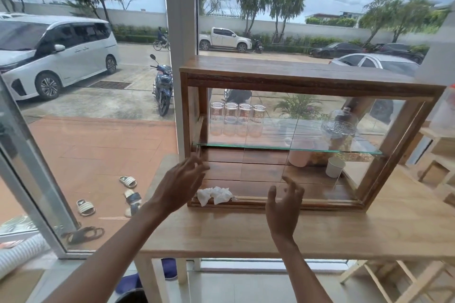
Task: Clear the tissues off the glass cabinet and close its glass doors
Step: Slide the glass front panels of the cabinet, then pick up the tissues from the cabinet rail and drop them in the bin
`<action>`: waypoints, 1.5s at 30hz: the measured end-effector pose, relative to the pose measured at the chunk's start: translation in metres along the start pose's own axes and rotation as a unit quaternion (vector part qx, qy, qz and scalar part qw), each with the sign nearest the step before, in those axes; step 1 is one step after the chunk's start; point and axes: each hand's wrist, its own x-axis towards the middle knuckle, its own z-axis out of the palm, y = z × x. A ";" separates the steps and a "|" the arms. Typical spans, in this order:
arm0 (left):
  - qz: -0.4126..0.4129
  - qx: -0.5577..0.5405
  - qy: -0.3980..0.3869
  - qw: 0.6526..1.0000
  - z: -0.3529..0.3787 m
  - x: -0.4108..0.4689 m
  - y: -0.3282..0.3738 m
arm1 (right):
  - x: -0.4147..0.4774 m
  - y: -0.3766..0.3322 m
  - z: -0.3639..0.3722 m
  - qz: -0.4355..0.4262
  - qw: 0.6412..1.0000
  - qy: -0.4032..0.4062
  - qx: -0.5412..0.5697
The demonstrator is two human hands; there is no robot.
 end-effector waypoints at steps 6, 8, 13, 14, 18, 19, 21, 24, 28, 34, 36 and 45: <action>-0.150 -0.033 -0.115 0.981 0.034 -0.053 0.008 | -0.030 -0.007 0.019 -0.045 0.993 -0.111 -0.001; -0.179 -0.037 -0.128 0.975 0.041 -0.057 0.010 | -0.036 -0.005 0.026 -0.039 0.987 -0.155 -0.008; -0.220 -0.048 -0.119 0.967 0.051 -0.053 0.015 | -0.042 -0.005 0.041 -0.060 0.974 -0.208 -0.067; -0.225 -0.049 -0.128 0.965 0.054 -0.052 0.016 | -0.043 -0.005 0.043 -0.068 0.970 -0.216 -0.083; -0.240 -0.049 -0.145 0.959 0.068 -0.054 0.009 | -0.045 -0.007 0.053 -0.083 0.964 -0.220 -0.127; -0.244 -0.053 -0.143 0.958 0.071 -0.053 0.006 | -0.045 -0.008 0.055 -0.077 0.965 -0.212 -0.132; -0.249 -0.061 -0.135 0.957 0.076 -0.053 0.003 | -0.048 -0.009 0.057 -0.060 0.969 -0.197 -0.137; -0.246 -0.076 -0.106 0.960 0.078 -0.053 0.003 | -0.051 -0.012 0.062 -0.027 0.976 -0.169 -0.136; -0.250 -0.077 -0.118 0.958 0.086 -0.057 -0.006 | -0.057 -0.018 0.067 0.013 0.981 -0.139 -0.131; -0.256 -0.114 -0.078 0.957 0.085 -0.058 -0.003 | -0.059 -0.019 0.072 0.040 0.984 -0.118 -0.124; -0.256 -0.119 -0.062 0.957 0.087 -0.059 -0.004 | -0.061 -0.020 0.074 0.051 0.984 -0.113 -0.124; -0.250 -0.134 -0.017 0.959 0.095 -0.062 -0.008 | -0.060 -0.023 0.082 0.072 0.986 -0.090 -0.118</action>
